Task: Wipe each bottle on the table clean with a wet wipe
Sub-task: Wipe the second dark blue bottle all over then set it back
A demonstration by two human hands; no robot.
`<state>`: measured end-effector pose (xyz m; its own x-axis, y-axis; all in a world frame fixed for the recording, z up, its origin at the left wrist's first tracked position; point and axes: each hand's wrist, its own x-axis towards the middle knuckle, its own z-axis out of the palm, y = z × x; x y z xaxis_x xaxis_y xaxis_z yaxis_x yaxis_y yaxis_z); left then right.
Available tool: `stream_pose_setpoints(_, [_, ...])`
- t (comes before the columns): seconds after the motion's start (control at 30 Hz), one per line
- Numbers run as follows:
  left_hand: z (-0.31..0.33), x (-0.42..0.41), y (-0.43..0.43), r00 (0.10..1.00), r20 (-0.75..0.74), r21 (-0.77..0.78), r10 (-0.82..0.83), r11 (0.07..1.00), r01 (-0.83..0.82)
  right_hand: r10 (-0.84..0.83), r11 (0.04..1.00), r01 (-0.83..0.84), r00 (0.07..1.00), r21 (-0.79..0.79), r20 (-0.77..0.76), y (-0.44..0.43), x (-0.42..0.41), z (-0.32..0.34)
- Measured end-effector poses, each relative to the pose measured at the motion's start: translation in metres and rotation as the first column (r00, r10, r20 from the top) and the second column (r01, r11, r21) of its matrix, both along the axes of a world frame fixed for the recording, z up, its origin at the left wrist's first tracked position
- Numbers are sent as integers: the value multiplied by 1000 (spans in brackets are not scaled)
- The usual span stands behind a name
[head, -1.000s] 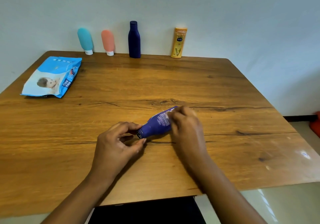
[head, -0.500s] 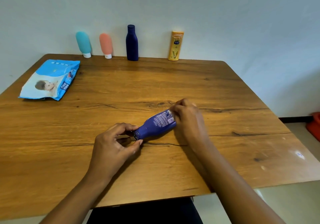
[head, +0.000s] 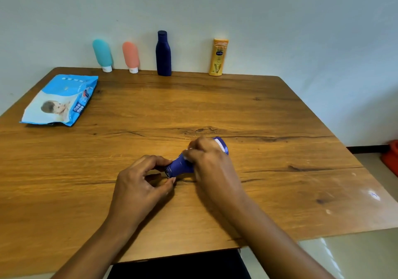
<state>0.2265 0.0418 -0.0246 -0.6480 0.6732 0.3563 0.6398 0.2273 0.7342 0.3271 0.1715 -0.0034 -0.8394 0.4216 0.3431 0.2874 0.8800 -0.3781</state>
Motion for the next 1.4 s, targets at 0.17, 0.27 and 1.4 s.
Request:
stream_pose_setpoints(0.17, [-1, -1, 0, 1000, -10, 6, -13, 1000, 13, -189, 981, 190, 982, 27, -10, 43, 1, -9])
stream_pose_setpoints(0.27, [-3, -2, 1, 999, 45, 25, 7, 1000, -8, -293, 956, 294, 955, -8, 42, 67, 2, -10])
stream_pose_setpoints(1.4, [5, 10, -15, 992, 121, 43, 21, 999, -26, -34, 998, 23, 984, -67, -175, -46, 22, -1])
